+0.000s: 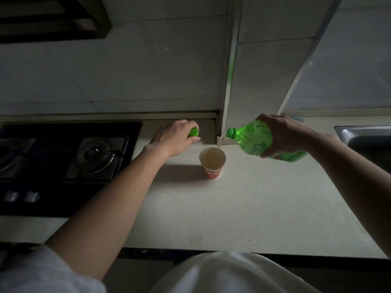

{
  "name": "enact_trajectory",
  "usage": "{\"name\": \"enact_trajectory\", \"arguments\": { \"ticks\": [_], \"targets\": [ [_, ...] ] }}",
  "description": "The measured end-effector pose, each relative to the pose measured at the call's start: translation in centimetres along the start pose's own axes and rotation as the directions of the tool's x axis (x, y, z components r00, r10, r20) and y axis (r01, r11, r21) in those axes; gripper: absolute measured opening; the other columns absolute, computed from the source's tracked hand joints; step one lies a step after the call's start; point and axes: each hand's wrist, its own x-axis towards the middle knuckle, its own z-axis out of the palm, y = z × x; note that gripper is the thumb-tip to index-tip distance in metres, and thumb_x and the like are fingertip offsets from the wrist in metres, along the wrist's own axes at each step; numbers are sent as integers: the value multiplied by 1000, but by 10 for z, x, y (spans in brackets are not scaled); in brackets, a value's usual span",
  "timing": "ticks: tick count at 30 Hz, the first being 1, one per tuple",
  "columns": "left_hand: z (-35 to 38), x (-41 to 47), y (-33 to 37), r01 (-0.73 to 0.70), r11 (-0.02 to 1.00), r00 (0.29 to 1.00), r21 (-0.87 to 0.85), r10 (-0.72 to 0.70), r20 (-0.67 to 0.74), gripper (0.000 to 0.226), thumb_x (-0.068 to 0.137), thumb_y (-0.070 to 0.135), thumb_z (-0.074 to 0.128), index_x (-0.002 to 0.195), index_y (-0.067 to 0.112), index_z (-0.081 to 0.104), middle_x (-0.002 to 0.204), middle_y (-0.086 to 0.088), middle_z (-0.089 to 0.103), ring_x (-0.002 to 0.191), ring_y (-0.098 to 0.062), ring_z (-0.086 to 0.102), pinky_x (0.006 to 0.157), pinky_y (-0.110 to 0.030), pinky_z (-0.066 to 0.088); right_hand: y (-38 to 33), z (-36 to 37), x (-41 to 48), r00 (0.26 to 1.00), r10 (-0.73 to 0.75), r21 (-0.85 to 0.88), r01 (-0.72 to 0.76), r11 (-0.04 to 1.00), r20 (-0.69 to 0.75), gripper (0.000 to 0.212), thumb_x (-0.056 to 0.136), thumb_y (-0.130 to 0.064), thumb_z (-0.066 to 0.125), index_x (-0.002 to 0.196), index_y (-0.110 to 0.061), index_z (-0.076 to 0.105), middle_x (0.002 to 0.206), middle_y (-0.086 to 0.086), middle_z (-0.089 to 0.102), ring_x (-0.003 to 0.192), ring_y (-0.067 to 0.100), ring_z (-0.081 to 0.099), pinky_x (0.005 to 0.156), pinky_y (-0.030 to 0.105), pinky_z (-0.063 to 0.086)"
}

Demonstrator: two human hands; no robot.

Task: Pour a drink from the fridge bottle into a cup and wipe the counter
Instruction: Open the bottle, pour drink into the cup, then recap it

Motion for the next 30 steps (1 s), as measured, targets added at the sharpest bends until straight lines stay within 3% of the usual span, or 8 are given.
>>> {"name": "enact_trajectory", "arguments": {
  "ticks": [3, 11, 18, 22, 25, 30],
  "targets": [
    [0, -1, 1, 3, 1000, 1000, -2, -3, -6, 27, 91, 46, 61, 109, 26, 59, 110, 4, 62, 93, -21, 59, 69, -29, 37, 2, 0, 0, 1000, 5, 6, -5, 1000, -2, 96, 54, -41, 92, 134, -23, 42, 120, 5, 63, 96, 21, 58, 78, 39, 52],
    [-1, -2, 3, -7, 1000, 1000, 12, 7, 7, 27, 91, 47, 60, 110, 26, 59, 111, 4, 62, 93, -21, 59, 73, -32, 47, 9, 0, -5, 999, 36, 46, -35, 998, -5, 96, 54, -35, 93, 135, -20, 43, 120, 8, 63, 95, 20, 53, 77, 33, 44],
    [3, 2, 2, -18, 1000, 1000, -17, 18, 11, 26, 91, 45, 62, 108, 26, 59, 109, 3, 62, 91, -20, 58, 76, -35, 50, 9, -1, -7, 999, 40, 47, -40, 998, -5, 97, 54, -35, 94, 135, -19, 43, 121, 9, 62, 101, 26, 58, 79, 36, 46],
    [6, 3, 2, -15, 997, 1000, -69, 15, 9, 27, 90, 38, 66, 108, 19, 62, 106, -3, 62, 93, -23, 58, 74, -30, 41, 5, 0, -7, 1000, 29, 30, -29, 999, -11, 97, 54, -36, 93, 135, -21, 43, 122, 6, 62, 103, 26, 59, 81, 38, 48],
    [6, 3, -1, -10, 999, 1000, -54, 10, -1, 25, 88, 44, 65, 104, 25, 60, 103, 0, 63, 91, -25, 60, 78, -37, 51, 2, -1, -6, 1000, 29, 32, -29, 999, -5, 96, 55, -37, 93, 135, -22, 42, 123, 5, 62, 105, 26, 59, 83, 42, 50],
    [5, 1, -3, 0, 1000, 1000, -19, 0, -4, 25, 89, 46, 64, 105, 26, 60, 104, 2, 62, 90, -24, 59, 77, -39, 52, -3, -2, -5, 1000, 28, 23, -28, 999, 8, 97, 54, -39, 93, 135, -25, 42, 123, 5, 62, 105, 27, 59, 83, 46, 53]
  ]
}}
